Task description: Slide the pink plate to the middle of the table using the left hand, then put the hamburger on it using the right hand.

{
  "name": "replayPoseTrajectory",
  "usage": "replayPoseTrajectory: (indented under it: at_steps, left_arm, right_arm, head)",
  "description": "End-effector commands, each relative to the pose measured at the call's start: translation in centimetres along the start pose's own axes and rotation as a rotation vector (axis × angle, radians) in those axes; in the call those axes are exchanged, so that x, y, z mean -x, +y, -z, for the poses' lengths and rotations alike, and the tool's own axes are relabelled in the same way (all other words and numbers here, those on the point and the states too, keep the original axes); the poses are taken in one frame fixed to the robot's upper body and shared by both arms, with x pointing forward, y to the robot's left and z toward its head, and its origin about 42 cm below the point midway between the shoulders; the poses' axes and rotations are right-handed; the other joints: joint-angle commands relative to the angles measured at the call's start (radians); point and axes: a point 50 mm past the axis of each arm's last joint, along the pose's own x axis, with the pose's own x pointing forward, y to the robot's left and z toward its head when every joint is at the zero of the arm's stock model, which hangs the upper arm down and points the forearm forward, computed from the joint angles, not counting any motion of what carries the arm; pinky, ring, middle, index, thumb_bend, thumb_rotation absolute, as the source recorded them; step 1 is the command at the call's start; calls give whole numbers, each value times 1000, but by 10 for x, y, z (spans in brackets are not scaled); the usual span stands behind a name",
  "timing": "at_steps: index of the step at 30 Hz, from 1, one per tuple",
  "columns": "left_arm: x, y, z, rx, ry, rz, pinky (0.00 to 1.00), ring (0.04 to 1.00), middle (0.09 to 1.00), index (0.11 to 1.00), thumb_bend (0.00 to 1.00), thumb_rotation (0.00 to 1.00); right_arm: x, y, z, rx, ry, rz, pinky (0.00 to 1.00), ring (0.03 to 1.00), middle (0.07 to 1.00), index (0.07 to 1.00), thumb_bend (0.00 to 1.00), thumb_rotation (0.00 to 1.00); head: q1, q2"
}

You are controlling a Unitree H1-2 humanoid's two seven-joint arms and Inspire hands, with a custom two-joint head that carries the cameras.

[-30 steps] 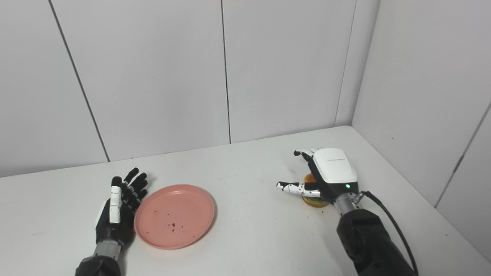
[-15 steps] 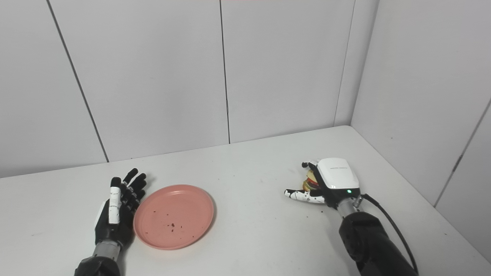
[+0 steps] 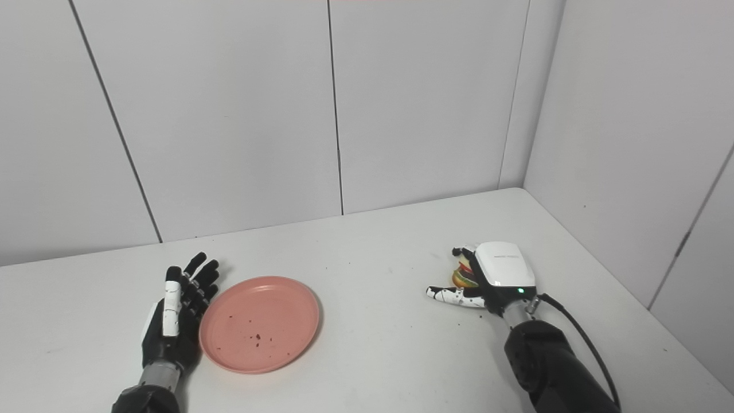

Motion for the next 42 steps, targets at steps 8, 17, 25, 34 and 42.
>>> replayPoseTrajectory:
  at_steps: [8, 17, 25, 34, 42]
  left_arm:
    - [3, 1, 5, -3, 35, 5, 970, 932, 867, 863, 953, 833]
    - [3, 1, 4, -13, 41, 11, 953, 927, 862, 865, 945, 834]
    - [3, -1, 5, -21, 42, 13, 953, 927, 856, 869, 940, 840]
    - [6, -11, 8, -4, 45, 6, 973, 924, 853, 869, 922, 832]
    - [6, -23, 12, -7, 47, 1, 937, 912, 855, 857, 937, 832]
  right_arm:
    - [-6, -3, 12, -37, 54, 4, 506, 599, 654, 611, 710, 763]
    - [-11, 0, 20, -47, 72, 53, 322, 393, 408, 510, 526, 13]
    - [-13, -11, 22, -68, 34, 137, 264, 329, 390, 507, 518, 0]
    - [-14, -42, 0, -118, -78, 230, 281, 337, 390, 508, 516, 0]
    - [-12, -81, -40, -118, -266, 342, 299, 367, 425, 509, 520, 0]
  head:
    - [5, 2]
    - [11, 5]
    - [17, 5]
    - [53, 9]
    - [107, 8]
